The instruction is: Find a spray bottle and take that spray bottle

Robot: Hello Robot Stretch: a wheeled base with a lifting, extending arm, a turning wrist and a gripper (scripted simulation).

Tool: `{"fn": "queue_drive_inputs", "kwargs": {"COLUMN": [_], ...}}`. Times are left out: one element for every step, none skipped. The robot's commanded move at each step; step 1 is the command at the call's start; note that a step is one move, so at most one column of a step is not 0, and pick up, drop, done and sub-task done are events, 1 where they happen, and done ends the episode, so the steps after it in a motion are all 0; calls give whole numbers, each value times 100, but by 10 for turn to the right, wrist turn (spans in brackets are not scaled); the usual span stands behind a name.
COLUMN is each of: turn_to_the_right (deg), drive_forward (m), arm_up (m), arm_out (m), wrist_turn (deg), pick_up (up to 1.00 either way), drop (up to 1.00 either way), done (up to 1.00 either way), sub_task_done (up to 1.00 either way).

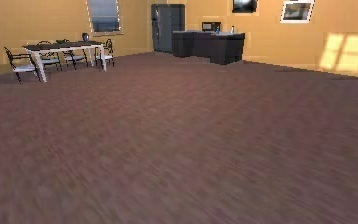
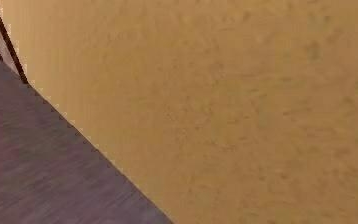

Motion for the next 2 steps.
{"fn": "queue_drive_inputs", "kwargs": {"turn_to_the_right": [90, 0], "drive_forward": [0, 100], "arm_up": [0, 0], "arm_out": [0, 0], "wrist_turn": [0, 0], "pick_up": [0, 0], "drop": [0, 0], "done": [0, 0], "sub_task_done": [0, 0]}}
